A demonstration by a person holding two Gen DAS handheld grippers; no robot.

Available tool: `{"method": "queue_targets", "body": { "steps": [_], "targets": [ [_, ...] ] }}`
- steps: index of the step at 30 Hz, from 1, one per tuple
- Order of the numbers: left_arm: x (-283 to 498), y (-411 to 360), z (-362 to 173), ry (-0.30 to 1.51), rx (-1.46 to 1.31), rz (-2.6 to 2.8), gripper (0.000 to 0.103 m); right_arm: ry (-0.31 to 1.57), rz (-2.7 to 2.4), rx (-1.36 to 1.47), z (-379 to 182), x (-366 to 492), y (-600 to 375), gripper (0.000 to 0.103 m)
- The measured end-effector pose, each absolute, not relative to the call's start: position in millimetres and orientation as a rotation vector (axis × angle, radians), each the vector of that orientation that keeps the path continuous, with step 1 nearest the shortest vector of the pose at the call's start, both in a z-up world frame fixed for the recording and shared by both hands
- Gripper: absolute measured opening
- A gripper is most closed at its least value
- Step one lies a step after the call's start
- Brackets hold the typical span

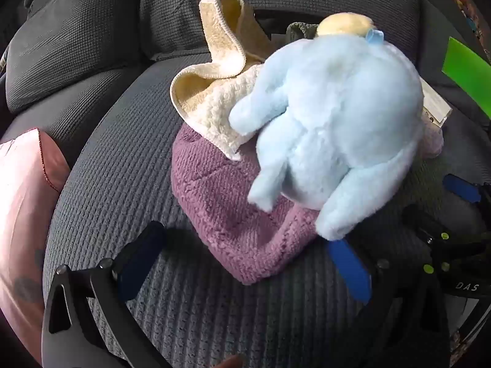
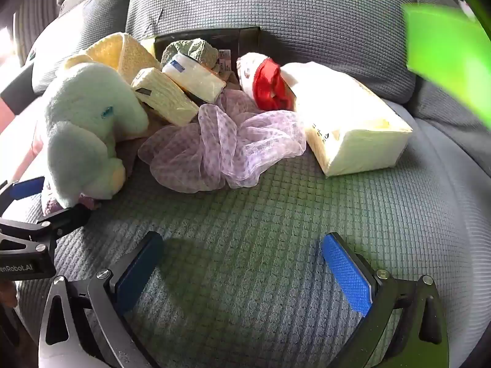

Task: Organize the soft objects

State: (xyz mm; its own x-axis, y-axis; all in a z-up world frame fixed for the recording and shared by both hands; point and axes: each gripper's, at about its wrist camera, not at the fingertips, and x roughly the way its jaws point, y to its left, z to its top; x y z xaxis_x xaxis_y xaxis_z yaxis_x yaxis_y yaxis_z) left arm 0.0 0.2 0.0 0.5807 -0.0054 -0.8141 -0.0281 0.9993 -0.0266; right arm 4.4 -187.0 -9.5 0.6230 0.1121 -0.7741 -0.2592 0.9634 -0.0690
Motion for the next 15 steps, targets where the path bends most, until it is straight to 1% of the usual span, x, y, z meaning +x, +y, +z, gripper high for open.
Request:
{"method": "queue_targets", "body": {
  "steps": [15],
  "targets": [
    [-1.9, 3.5, 10.0, 0.921, -0.030, 0.013, 0.102, 0.875, 0.215, -0.179, -9.5, 4.5, -186.9, 0.103]
  ]
}}
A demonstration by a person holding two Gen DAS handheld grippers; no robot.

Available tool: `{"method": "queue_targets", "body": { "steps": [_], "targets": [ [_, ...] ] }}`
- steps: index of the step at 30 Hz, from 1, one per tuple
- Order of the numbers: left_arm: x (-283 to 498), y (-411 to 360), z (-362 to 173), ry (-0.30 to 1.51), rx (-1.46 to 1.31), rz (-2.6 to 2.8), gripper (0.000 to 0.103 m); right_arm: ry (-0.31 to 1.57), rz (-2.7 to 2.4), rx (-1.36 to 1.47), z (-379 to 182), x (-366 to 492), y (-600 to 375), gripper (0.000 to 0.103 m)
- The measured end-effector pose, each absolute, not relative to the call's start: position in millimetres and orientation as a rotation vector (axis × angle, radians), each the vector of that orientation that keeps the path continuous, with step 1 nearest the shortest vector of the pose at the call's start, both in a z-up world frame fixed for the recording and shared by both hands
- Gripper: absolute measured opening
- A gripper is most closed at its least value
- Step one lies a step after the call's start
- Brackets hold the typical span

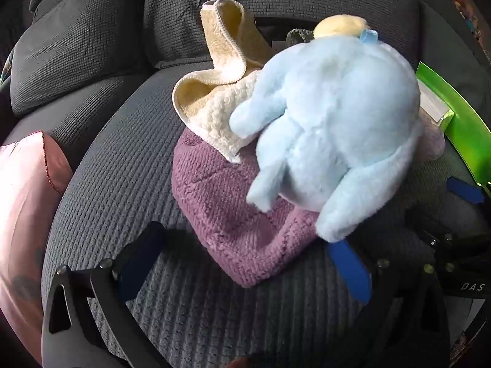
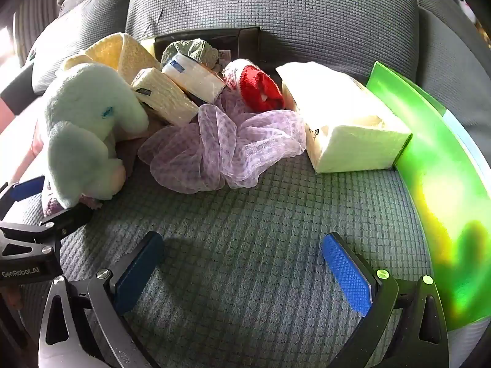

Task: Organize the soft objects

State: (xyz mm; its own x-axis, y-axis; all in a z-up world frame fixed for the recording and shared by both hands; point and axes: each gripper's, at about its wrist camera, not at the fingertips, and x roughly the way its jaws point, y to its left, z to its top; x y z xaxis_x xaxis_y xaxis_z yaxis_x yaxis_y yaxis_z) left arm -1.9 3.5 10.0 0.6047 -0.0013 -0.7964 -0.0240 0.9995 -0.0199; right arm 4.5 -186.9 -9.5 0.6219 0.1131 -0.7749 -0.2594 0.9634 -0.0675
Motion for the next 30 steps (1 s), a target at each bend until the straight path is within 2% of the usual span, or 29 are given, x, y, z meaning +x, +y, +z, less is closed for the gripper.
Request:
{"method": "queue_targets", "body": {
  "steps": [30],
  "targets": [
    [-24, 4, 9, 0.894, -0.016, 0.009, 0.102, 0.873, 0.215, -0.180, -10, 5, -187, 0.103]
  ]
}}
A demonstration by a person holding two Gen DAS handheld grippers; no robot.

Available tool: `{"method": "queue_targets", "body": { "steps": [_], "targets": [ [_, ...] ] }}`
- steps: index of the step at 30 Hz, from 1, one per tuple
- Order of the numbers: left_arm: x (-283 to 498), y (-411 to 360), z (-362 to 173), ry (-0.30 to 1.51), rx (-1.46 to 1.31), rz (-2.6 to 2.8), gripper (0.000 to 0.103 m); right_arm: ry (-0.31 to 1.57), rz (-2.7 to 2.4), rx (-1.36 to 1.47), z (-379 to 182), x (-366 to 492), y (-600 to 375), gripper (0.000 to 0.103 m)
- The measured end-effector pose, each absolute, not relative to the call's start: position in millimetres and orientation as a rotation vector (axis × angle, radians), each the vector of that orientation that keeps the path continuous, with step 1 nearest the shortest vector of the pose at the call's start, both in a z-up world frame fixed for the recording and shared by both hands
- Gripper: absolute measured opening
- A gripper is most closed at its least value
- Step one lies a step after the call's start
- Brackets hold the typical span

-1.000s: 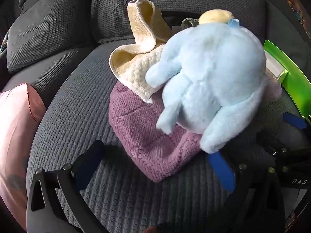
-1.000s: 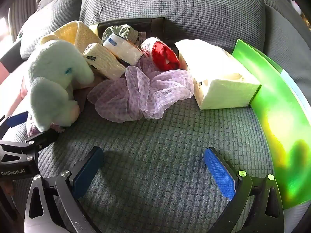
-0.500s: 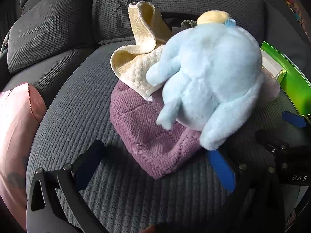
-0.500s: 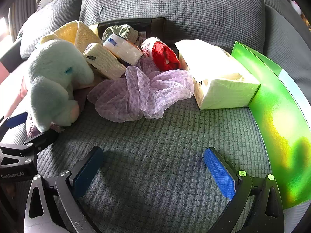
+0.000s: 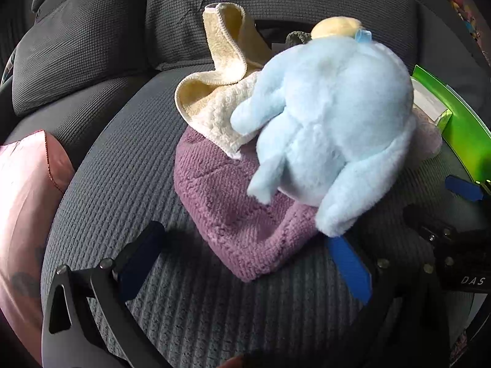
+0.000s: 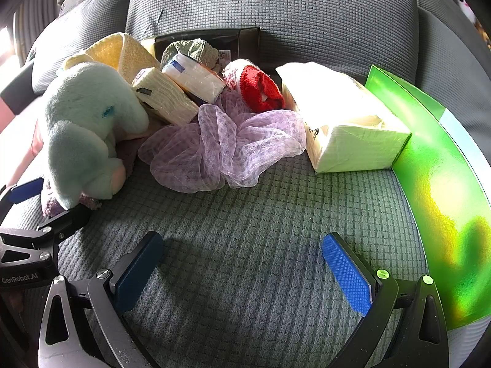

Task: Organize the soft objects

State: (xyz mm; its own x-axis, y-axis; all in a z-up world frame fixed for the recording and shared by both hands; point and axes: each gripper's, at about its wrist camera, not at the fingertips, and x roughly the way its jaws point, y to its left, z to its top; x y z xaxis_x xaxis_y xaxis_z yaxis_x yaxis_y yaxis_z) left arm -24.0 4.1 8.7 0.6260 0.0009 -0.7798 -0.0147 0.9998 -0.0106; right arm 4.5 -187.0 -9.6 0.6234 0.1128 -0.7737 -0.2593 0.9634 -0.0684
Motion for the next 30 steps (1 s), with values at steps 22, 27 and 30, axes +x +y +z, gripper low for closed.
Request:
{"method": "queue_targets", "body": {
  "steps": [22, 27, 30],
  "targets": [
    [-27, -1, 0, 0.885, -0.019, 0.017, 0.102, 0.873, 0.215, -0.180, -10, 5, -187, 0.103],
    [-27, -1, -1, 0.884, -0.020, 0.019, 0.102, 0.873, 0.215, -0.180, -10, 5, -187, 0.103],
    [-27, -1, -1, 0.884, -0.021, 0.019, 0.102, 0.872, 0.215, -0.180, -10, 5, -187, 0.103]
  ]
}}
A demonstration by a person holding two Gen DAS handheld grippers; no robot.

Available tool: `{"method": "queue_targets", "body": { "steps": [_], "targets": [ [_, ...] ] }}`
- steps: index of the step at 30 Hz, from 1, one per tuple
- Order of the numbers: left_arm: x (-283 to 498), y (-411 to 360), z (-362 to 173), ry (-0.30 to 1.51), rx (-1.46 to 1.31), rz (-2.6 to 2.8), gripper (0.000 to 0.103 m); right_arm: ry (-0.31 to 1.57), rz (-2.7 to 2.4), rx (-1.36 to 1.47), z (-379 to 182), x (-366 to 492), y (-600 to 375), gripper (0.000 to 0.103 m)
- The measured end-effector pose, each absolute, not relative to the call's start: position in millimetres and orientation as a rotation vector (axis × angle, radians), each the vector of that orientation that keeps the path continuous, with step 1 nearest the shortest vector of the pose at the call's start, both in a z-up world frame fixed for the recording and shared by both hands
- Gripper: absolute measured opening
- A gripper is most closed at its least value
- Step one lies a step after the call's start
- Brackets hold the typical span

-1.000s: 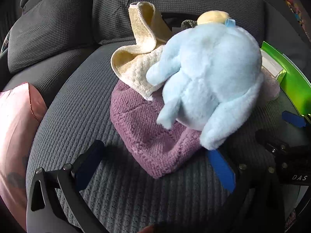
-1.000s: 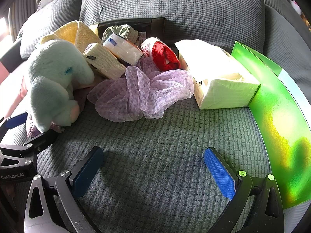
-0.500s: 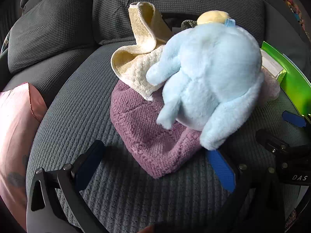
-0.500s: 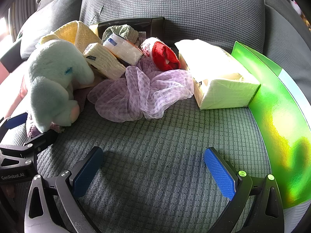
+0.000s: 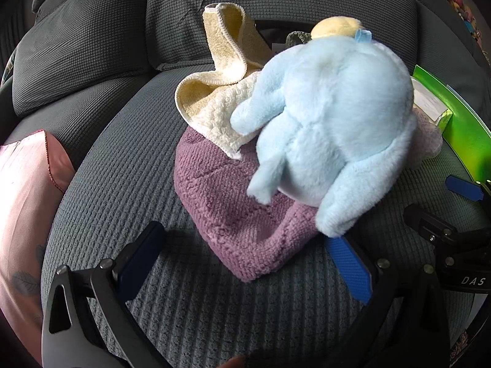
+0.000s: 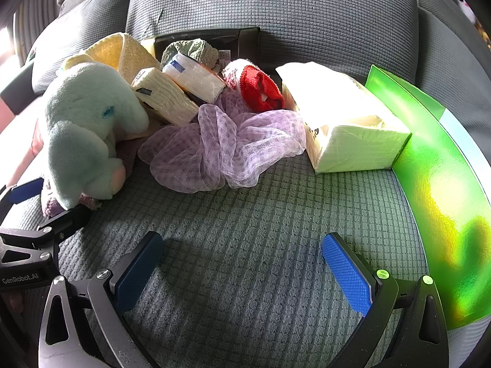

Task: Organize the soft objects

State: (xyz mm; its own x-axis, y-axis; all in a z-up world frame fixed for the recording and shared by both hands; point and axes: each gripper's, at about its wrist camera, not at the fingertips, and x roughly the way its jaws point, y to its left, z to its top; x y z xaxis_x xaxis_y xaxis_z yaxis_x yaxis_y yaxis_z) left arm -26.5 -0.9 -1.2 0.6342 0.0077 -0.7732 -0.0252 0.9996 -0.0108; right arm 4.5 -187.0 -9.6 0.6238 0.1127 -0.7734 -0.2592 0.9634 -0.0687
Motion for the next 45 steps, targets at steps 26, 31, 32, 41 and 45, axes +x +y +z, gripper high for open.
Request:
{"method": "queue_targets", "body": {
  "steps": [26, 31, 32, 41, 45],
  "targets": [
    [-30, 7, 8, 0.961, -0.076, 0.098, 0.102, 0.871, 0.214, -0.180, -12, 4, -189, 0.103],
    [-36, 19, 19, 0.935, -0.107, 0.103, 0.102, 0.873, 0.211, -0.178, -10, 4, -185, 0.103],
    [-39, 24, 22, 0.926, -0.131, 0.098, 0.102, 0.881, 0.212, -0.173, -10, 5, -185, 0.103],
    [-58, 43, 46, 0.870, -0.249, 0.032, 0.101, 0.808, 0.246, -0.018, 57, -21, -178, 0.103],
    [-60, 50, 55, 0.850, -0.306, -0.007, 0.099, 0.770, 0.195, -0.072, 92, -30, -156, 0.103]
  ]
}}
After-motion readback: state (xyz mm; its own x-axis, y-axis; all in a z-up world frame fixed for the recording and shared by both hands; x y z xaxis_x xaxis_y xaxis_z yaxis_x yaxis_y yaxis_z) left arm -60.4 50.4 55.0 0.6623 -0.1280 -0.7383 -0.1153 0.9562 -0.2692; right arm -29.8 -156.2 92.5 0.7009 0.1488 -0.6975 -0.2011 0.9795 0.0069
